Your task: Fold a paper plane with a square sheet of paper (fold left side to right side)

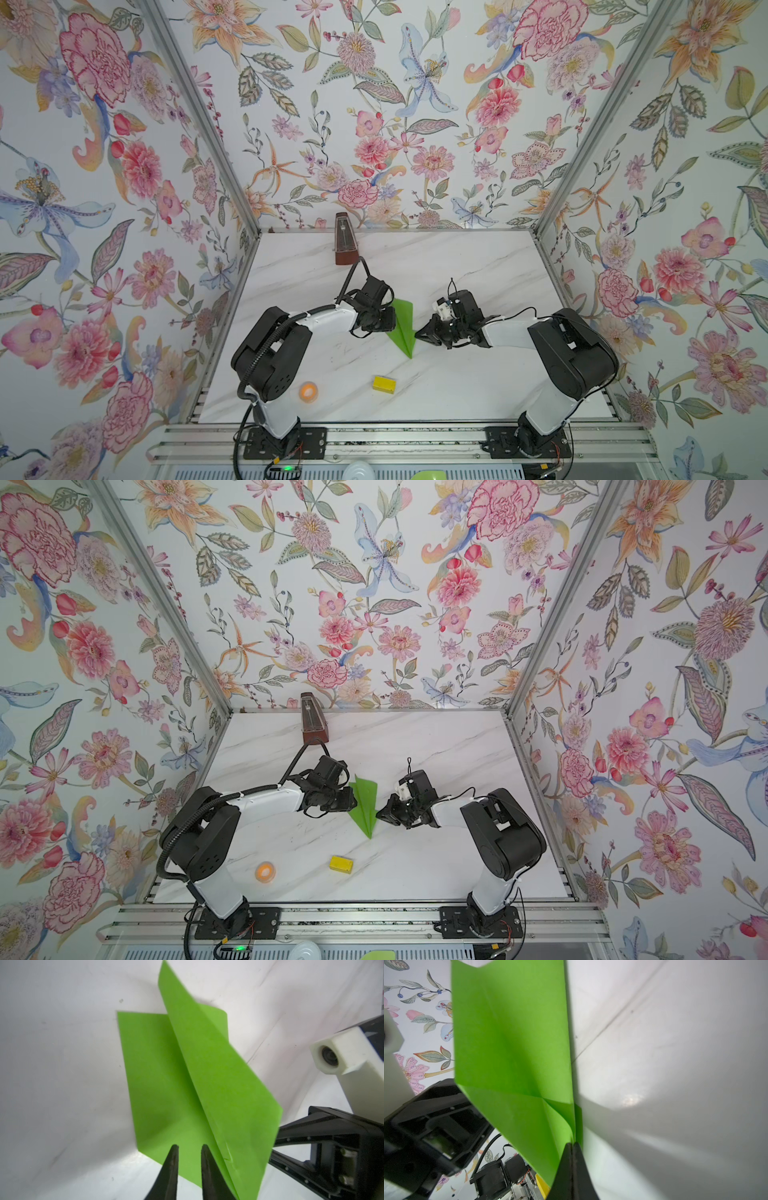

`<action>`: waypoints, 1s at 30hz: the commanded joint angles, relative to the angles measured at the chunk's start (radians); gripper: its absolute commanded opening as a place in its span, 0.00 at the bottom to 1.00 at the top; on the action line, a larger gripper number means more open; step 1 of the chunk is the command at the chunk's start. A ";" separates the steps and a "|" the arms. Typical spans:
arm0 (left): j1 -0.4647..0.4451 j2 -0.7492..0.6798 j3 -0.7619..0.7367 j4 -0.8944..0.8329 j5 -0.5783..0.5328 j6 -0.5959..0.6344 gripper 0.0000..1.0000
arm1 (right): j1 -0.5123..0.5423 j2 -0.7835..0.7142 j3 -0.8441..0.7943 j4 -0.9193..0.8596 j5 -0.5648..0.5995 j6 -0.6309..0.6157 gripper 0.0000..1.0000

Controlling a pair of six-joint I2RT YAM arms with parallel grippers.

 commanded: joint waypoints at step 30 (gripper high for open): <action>0.027 0.010 -0.061 0.012 0.032 0.029 0.18 | 0.106 -0.035 0.105 -0.258 0.172 -0.102 0.04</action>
